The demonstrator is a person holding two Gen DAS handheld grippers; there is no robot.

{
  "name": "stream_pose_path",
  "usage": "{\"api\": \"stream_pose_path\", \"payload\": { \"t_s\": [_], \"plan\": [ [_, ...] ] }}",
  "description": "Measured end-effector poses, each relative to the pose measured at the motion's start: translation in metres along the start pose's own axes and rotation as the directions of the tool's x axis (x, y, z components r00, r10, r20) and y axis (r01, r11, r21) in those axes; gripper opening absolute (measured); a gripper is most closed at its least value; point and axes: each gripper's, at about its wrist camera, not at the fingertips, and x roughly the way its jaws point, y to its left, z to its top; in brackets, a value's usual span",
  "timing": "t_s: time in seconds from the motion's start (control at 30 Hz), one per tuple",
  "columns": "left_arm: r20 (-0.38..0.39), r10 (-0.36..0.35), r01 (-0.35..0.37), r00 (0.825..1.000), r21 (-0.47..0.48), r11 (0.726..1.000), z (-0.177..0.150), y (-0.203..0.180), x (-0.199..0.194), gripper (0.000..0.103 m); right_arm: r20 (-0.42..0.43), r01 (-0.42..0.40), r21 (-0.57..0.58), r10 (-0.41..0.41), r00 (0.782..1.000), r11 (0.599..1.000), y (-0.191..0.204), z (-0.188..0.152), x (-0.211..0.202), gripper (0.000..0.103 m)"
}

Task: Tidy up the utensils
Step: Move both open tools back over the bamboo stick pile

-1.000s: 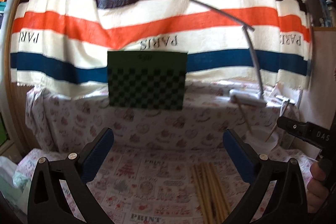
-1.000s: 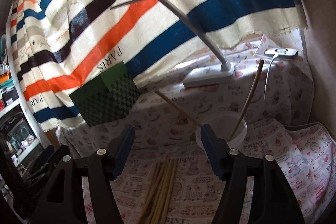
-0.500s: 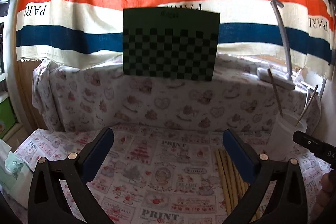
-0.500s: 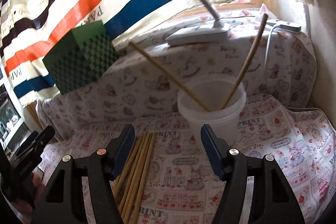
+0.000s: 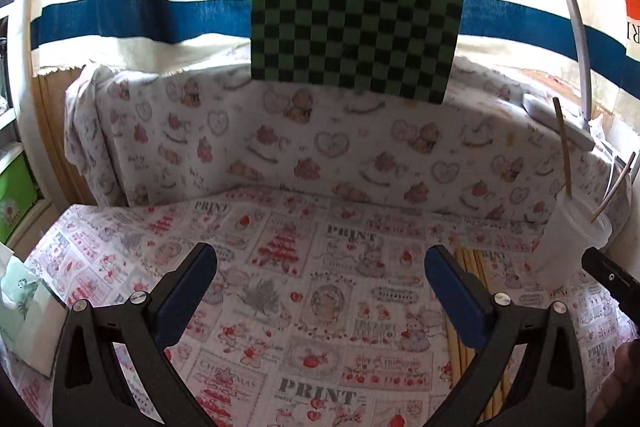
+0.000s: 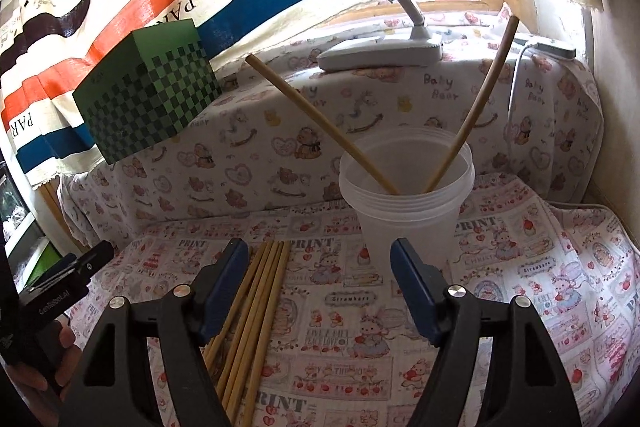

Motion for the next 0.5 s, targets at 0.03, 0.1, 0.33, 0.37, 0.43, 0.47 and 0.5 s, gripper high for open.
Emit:
{"api": "stream_pose_path", "payload": {
  "t_s": [0.03, 0.1, 0.33, 0.37, 0.43, 0.47, 0.5],
  "plan": [
    [-0.014, -0.003, 0.003, 1.000, 0.000, 1.000, -0.001, 0.000, 0.003, 0.103, -0.007, -0.001, 0.001, 0.001, 1.000, 1.000, 0.000, 0.000, 0.002, 0.076],
    [-0.045, -0.004, 0.004, 0.999, 0.001, 1.000, -0.002, -0.001, 0.008, 0.103, -0.034, -0.010, -0.005, 0.009, 0.999, 1.000, 0.001, -0.002, 0.008, 0.076],
    [-0.186, -0.005, 0.007, 0.983, 0.014, 1.000, -0.010, -0.004, 0.034, 0.103, -0.165, -0.044, -0.075, 0.031, 0.986, 0.996, 0.019, -0.015, 0.031, 0.076],
    [-0.193, 0.006, -0.003, 0.981, 0.018, 1.000, -0.010, -0.005, 0.035, 0.103, -0.191, -0.059, -0.079, 0.042, 0.981, 0.995, 0.022, -0.018, 0.034, 0.076],
    [-0.184, 0.016, -0.013, 0.983, 0.018, 1.000, -0.010, -0.003, 0.033, 0.103, -0.226, -0.040, -0.101, 0.016, 0.974, 0.994, 0.028, -0.024, 0.041, 0.076],
    [-0.175, 0.012, -0.010, 0.985, 0.012, 1.000, -0.009, -0.002, 0.030, 0.103, -0.234, -0.031, -0.114, 0.003, 0.972, 0.993, 0.031, -0.026, 0.043, 0.076],
    [-0.166, 0.007, -0.006, 0.986, 0.005, 1.000, -0.007, -0.001, 0.028, 0.103, -0.244, -0.024, -0.134, -0.010, 0.970, 0.991, 0.034, -0.029, 0.046, 0.076]
  ]
}}
